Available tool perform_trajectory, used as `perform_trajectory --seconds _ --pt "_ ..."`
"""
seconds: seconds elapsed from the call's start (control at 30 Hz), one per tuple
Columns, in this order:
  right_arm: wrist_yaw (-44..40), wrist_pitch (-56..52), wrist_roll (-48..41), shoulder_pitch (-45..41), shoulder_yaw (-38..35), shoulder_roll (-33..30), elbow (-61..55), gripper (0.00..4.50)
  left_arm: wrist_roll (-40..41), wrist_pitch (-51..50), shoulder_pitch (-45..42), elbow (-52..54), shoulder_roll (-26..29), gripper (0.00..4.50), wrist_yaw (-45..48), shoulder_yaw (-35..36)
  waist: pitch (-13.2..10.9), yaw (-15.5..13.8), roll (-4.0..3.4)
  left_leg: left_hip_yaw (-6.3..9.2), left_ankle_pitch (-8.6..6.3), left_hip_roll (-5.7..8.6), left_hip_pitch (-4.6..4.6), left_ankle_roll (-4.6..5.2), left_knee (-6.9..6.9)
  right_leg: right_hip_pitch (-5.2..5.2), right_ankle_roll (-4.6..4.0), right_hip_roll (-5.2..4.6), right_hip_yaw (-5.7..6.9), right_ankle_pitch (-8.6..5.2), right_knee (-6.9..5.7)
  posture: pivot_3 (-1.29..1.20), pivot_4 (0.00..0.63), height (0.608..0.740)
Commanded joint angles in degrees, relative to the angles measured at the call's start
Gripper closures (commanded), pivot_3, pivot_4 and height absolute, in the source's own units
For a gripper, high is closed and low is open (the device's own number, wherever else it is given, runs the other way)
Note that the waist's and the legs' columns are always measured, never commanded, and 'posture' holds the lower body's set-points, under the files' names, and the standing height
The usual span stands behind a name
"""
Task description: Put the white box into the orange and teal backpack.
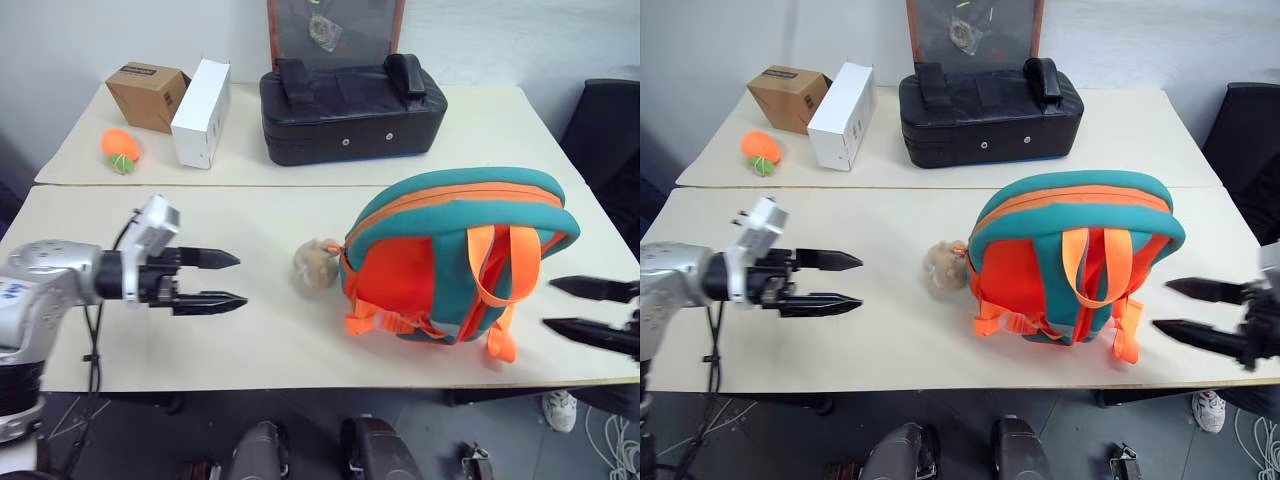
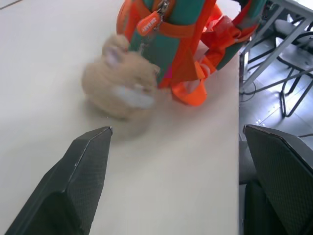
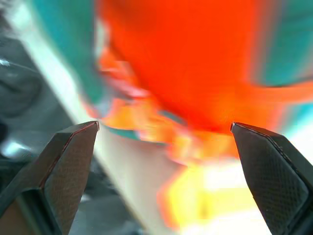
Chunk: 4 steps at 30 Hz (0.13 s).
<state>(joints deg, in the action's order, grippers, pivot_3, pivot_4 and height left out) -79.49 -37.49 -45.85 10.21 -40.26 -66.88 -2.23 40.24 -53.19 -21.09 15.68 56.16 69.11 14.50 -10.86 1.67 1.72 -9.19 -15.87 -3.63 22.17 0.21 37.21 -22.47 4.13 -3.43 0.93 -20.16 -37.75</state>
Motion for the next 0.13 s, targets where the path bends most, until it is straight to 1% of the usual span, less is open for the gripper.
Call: perform_trajectory --seconds 0.03,0.13 --pt "-6.43 -0.56 -0.36 -3.26 -3.65 -4.14 8.45 0.06 4.34 -1.23 2.67 4.36 2.4 0.0 -0.05 7.26 0.0 -0.03 0.0 0.0 0.0 0.0 0.0 0.0 -0.02 0.0 -0.01 0.0 0.01 -0.01 0.01 0.0 0.15 0.74" --pt "-5.4 -1.02 -0.56 -7.95 -1.38 -3.92 11.15 0.06 4.88 -0.96 3.16 3.93 2.38 0.0 -3.52 11.66 0.0 -0.03 0.0 0.03 0.01 -0.03 0.0 -0.03 -0.01 0.0 -0.05 0.01 0.03 -0.03 0.0 0.0 0.15 0.74"
